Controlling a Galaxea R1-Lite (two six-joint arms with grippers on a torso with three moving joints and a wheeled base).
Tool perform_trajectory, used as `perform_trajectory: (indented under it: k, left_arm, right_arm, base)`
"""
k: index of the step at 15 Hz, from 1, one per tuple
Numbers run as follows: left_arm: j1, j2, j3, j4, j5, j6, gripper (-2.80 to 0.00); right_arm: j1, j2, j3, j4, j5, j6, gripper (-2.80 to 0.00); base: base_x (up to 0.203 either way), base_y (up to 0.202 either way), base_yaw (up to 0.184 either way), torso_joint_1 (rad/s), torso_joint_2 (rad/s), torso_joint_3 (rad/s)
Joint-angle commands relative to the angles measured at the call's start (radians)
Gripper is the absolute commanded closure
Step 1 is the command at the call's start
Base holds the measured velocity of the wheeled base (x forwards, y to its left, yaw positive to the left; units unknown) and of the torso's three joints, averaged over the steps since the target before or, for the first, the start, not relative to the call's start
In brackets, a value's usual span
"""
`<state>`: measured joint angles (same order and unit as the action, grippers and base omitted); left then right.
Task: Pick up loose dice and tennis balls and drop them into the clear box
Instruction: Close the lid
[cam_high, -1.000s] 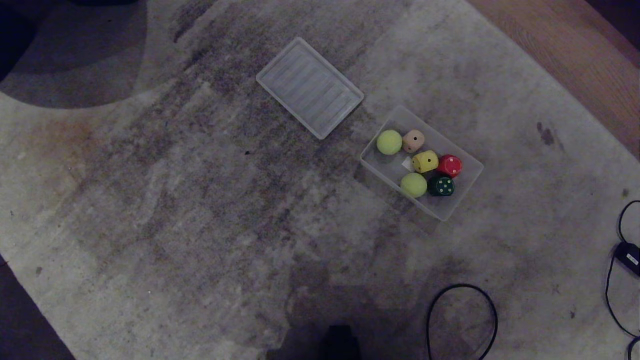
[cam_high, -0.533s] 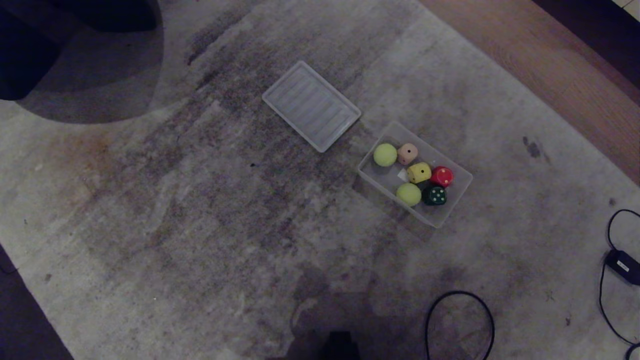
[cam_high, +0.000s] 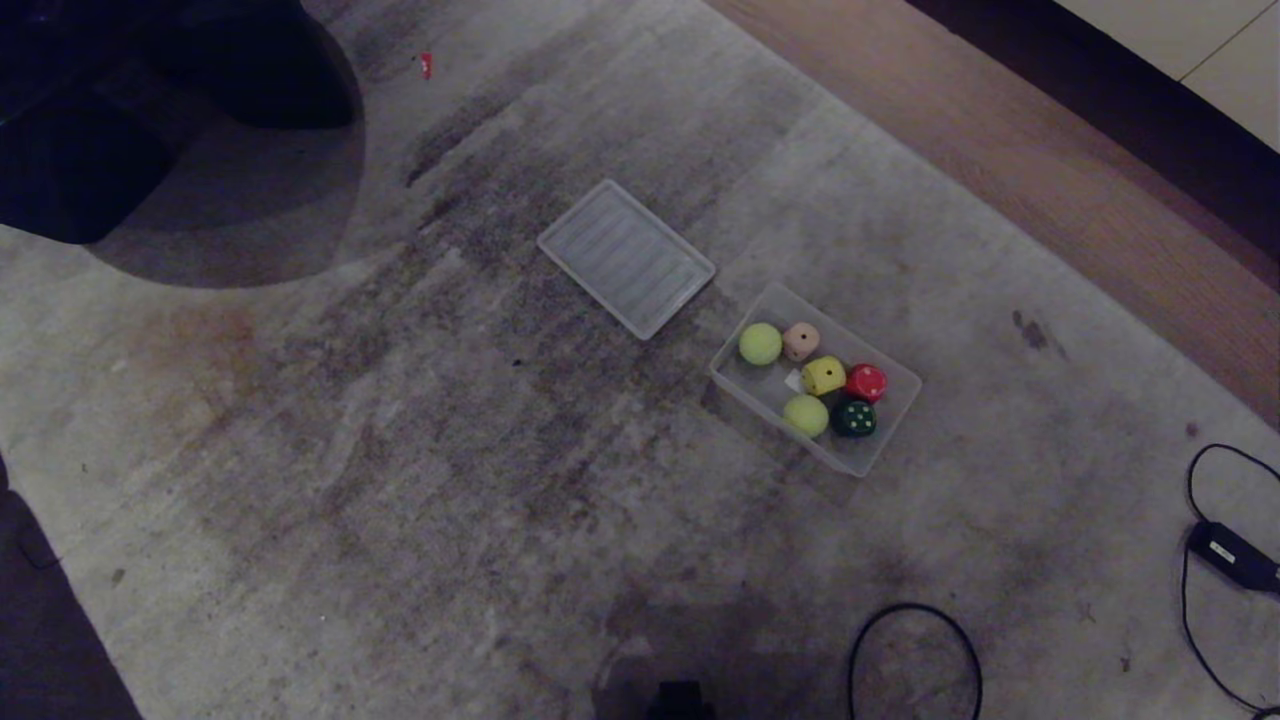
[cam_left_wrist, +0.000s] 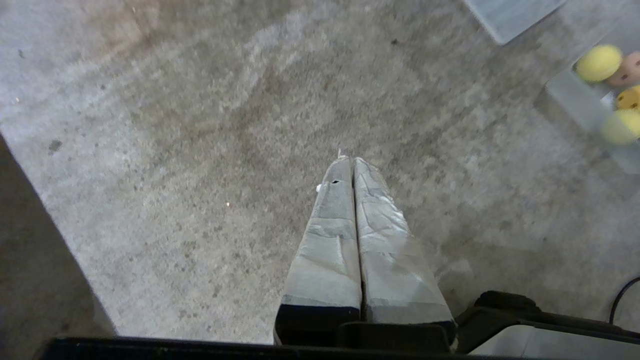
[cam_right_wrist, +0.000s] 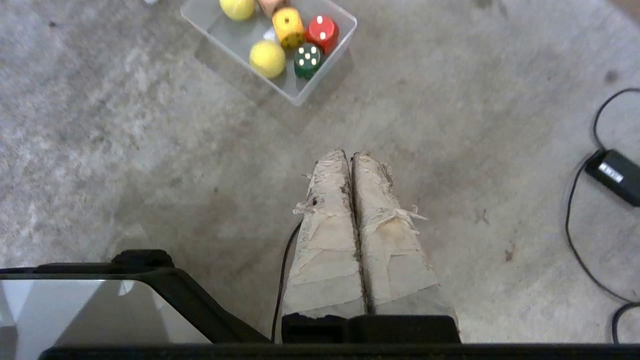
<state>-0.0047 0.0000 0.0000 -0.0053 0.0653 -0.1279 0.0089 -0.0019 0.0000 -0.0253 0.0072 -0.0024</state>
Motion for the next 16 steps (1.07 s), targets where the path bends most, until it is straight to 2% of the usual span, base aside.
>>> perform_trajectory:
  k: [1,16]
  left_arm:
    - [0.0,0.002,0.002,-0.001,0.001,-0.001,0.0]
    - [0.0,0.002,0.002,-0.001,0.001,-0.002,0.0]
  right_arm:
    - [0.0,0.0,0.011,-0.001,0.0,-0.001,0.0]
    - [0.0,0.0,0.011,-0.001,0.0,0.002,0.0]
  base:
    - [0.0,0.0,0.0,0.001,0.0,0.213]
    - [0.0,0.0,0.0,0.002,0.0,0.202]
